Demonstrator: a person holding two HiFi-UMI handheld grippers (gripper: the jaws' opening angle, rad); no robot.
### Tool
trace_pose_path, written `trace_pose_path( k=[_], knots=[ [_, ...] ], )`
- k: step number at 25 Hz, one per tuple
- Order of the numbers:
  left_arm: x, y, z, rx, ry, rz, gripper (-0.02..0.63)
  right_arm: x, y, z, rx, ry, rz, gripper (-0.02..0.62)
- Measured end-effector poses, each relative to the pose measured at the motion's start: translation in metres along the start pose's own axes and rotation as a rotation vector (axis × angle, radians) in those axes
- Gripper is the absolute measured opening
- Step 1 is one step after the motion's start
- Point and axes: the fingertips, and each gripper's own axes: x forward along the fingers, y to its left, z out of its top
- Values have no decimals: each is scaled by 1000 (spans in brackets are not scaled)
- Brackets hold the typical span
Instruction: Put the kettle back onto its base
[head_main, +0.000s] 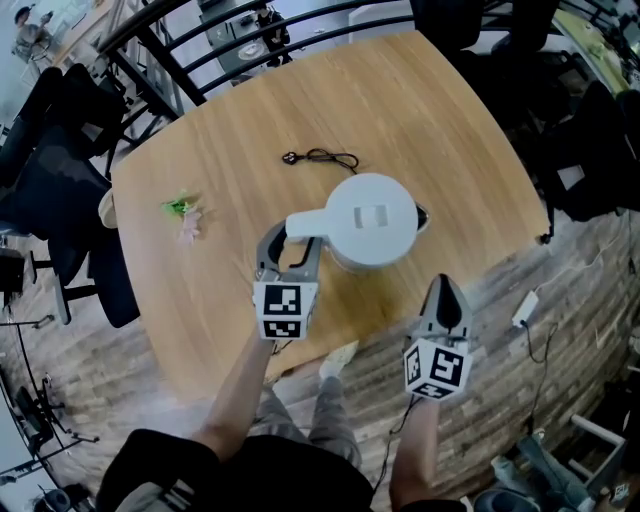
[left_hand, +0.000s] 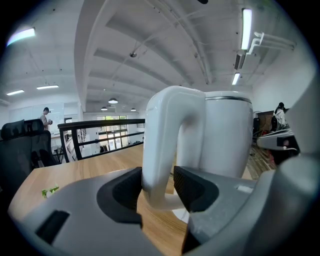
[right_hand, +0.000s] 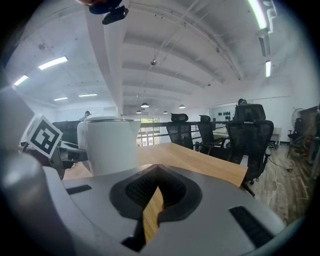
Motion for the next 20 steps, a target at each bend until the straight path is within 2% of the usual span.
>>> trace_pose_path(
  k=[11, 20],
  knots=[
    [-40, -3, 13, 6, -12, -61, 187, -34, 21, 27, 2, -42, -37, -2],
    [-87, -3, 39, 24, -46, -119, 186, -74, 40, 54, -18, -94, -75, -2]
  ],
)
